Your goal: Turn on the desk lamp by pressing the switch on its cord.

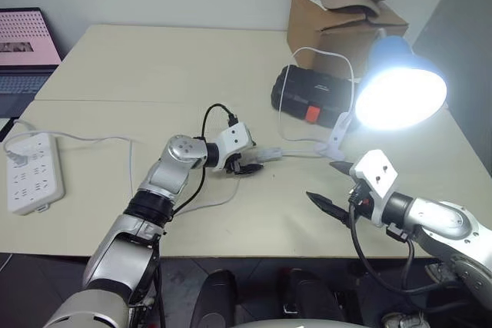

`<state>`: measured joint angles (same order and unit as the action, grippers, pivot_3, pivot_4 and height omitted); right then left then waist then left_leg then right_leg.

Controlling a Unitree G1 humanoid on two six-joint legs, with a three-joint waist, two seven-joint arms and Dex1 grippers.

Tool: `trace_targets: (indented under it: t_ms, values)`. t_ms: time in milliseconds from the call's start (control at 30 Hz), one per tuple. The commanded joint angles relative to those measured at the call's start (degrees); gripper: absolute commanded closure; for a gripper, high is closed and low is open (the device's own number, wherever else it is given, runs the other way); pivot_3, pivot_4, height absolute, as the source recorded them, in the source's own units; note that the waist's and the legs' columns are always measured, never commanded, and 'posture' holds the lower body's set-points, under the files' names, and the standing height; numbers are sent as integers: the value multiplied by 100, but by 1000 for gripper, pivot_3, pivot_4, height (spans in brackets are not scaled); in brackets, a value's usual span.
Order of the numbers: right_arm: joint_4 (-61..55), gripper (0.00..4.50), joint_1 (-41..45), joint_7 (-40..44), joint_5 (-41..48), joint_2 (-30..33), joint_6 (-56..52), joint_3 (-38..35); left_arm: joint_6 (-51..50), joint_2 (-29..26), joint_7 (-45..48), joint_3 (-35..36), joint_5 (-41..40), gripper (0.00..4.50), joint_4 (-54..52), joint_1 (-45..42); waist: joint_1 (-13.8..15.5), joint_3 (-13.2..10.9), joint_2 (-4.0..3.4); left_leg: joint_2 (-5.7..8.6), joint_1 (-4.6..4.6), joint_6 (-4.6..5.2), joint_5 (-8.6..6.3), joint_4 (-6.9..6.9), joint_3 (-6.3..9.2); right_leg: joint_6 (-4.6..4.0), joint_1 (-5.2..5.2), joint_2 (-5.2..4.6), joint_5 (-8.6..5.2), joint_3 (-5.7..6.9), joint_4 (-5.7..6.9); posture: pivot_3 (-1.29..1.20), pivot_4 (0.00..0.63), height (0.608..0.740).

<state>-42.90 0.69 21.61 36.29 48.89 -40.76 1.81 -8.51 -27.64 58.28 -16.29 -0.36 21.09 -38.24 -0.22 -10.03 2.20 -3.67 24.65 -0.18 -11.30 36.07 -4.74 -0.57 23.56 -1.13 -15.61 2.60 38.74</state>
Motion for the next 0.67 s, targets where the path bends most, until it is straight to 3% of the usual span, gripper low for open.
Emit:
trace_targets:
  t_ms: [33,200,300,467,667]
  values:
    - [184,0,53,504,-371,99,464,-197,-276,-401,78,547,-365,7,-920,323,4,0,0,0,0,0,0,0,0,0,1,0,0,1,1,0,150,740]
    - [914,0,-22,1289,-882,254,1388,-512,-715,-1165,5,1540,-913,7,-2176,1255,-12,-1,-1,-1,-2,-1,0,0,-4,0,3,-2,0,-5,2,0,150,740]
    - [1628,0,-52,1975,-1015,382,2090,-889,-1593,-1542,-222,2581,-1426,7,-3176,2294,6,-1,-2,-2,-6,-1,0,0,-4,-1,0,-4,0,-2,2,0,150,740]
    - [2432,0,4,2845,-985,565,2545,-1222,-1999,-1600,-421,3568,-1861,7,-4140,3662,13,-2,-3,-1,-15,-2,0,0,-9,-1,-8,-11,0,-5,-1,0,150,740]
    - [2848,0,256,3406,-1009,586,2784,-1295,-2328,-1569,-394,3889,-2435,7,-4776,4427,64,-3,-5,-2,-34,-2,0,1,0,-23,-24,-14,-11,6,8,0,150,740]
